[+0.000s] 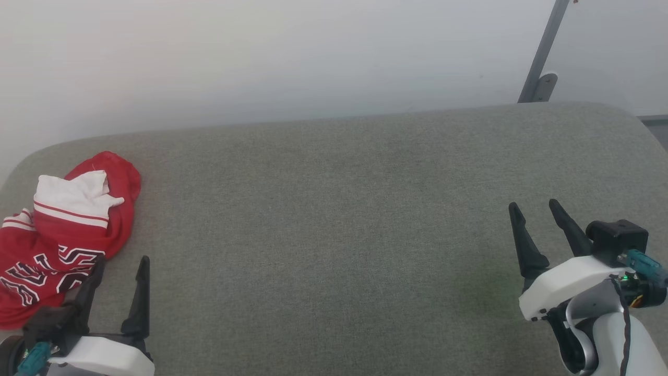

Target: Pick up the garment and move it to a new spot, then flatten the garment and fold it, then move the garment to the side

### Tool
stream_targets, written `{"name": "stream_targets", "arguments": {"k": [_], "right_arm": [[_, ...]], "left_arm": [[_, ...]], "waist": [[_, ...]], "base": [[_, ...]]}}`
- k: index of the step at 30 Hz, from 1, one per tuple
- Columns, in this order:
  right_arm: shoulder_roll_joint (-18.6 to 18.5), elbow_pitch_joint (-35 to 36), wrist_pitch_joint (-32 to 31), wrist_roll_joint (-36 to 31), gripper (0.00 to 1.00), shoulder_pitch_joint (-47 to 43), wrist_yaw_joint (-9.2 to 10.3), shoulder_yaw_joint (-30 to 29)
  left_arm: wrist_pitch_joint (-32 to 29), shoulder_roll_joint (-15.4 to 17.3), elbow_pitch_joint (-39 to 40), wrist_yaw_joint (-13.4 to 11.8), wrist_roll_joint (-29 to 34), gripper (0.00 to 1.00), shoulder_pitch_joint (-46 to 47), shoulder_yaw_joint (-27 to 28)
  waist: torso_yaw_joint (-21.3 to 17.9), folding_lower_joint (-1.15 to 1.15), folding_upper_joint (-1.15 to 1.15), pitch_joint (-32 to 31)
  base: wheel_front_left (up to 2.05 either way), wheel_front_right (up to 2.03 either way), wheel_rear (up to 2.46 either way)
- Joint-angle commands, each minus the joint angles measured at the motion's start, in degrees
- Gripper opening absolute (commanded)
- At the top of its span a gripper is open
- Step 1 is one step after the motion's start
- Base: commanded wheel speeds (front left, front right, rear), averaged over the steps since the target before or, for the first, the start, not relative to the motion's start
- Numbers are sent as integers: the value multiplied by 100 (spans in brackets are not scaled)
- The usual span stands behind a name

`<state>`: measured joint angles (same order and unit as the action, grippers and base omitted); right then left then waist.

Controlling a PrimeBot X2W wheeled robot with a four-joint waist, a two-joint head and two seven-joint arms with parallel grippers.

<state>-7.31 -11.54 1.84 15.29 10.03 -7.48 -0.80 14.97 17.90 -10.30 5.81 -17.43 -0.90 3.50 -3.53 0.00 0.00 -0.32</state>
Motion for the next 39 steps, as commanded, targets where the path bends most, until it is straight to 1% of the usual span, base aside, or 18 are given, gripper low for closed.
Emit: {"name": "stream_targets", "arguments": {"k": [1, 12, 19, 29, 39], "right_arm": [[-8, 20, 31, -2, 100, 60, -3, -15], [-14, 48, 18, 45, 100, 50, -3, -21], [-49, 31, -37, 92, 100, 49, -3, 116], [-118, -94, -122, 180, 100, 193, -3, 516], [-70, -326, -31, 308, 100, 313, -3, 946]], "left_arm": [[31, 9, 22, 4, -7, 100, -15, 17], [31, -62, -16, 49, -236, 100, 41, 178], [31, -86, -127, 54, -509, 100, 90, 370], [-34, 40, -276, -18, -799, 100, 92, 658], [-131, 68, -225, -100, -929, 100, -39, 718]], "waist": [[1, 0, 0, 0], [44, 0, 0, -15], [232, 0, 0, -79], [878, 0, 0, -247], [1624, 0, 0, -392]], "base": [[0, 0, 0], [0, 0, 0], [0, 0, 0], [0, 0, 0], [0, 0, 0]]}}
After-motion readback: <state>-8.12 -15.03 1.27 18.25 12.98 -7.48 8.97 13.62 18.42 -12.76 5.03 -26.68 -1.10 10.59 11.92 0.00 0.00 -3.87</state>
